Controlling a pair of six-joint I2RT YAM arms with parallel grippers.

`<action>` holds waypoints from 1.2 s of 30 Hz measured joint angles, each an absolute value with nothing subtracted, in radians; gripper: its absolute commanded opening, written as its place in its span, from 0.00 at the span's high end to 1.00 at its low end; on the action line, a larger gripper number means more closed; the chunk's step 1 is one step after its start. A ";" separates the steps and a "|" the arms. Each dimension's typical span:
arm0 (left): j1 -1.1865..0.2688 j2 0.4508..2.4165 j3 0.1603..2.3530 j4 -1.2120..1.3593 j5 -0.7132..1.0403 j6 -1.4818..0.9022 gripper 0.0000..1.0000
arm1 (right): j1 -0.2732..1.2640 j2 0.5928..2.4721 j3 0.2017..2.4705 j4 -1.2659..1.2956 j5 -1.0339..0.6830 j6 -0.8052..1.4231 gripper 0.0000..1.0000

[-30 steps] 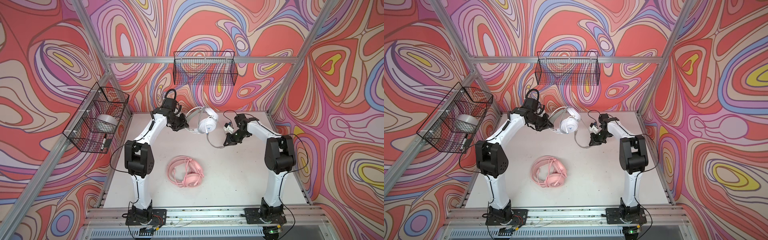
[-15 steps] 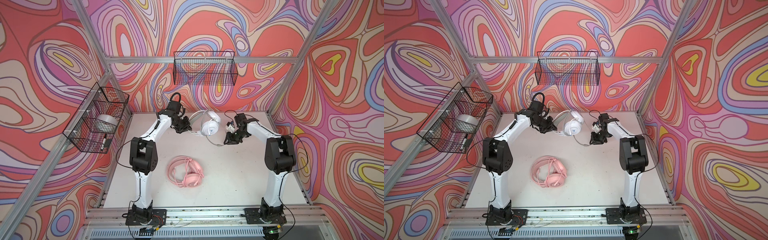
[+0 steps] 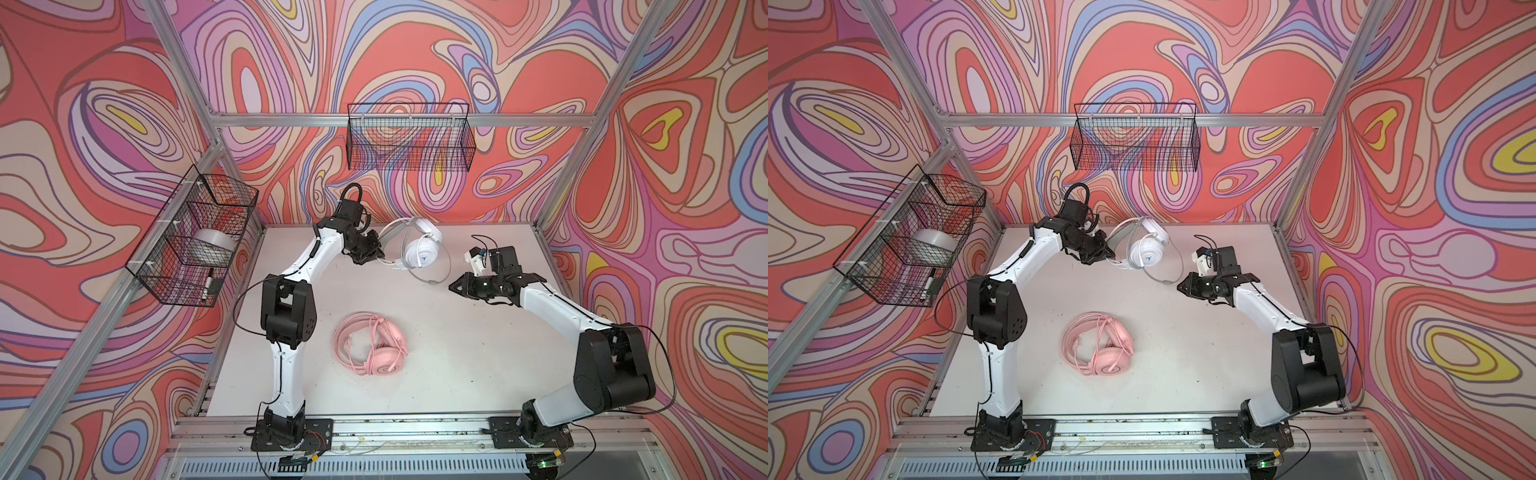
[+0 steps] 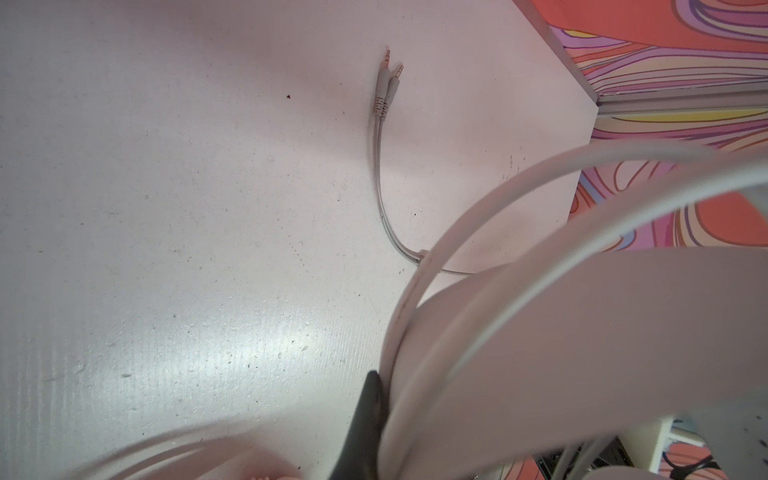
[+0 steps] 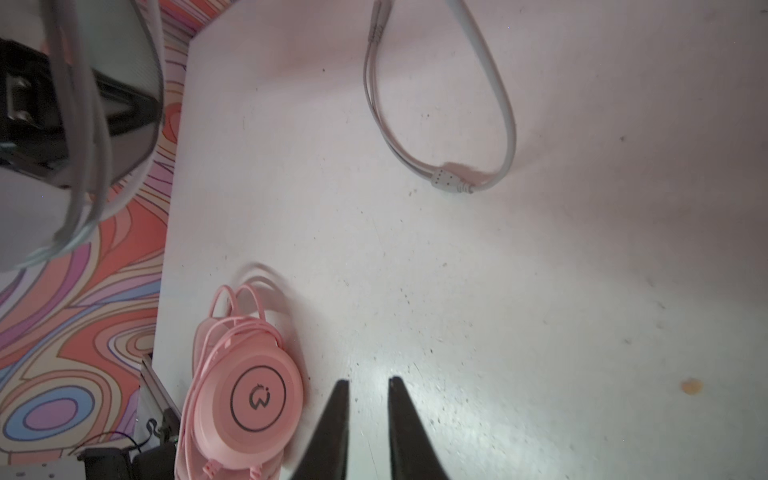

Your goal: Wrap the headphones

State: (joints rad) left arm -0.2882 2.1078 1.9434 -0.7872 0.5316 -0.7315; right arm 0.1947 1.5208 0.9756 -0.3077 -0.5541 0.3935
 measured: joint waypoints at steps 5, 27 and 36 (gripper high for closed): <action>-0.288 2.111 1.943 -0.787 0.527 -0.738 1.00 | 0.242 1.530 0.852 -0.014 -0.503 0.598 1.00; -0.288 2.160 1.953 -0.789 0.505 -0.773 1.00 | 0.317 1.933 1.077 0.269 -0.232 0.891 1.00; -0.288 2.162 1.958 -0.789 0.497 -0.775 1.00 | 0.345 2.036 1.177 0.168 -0.223 0.905 1.00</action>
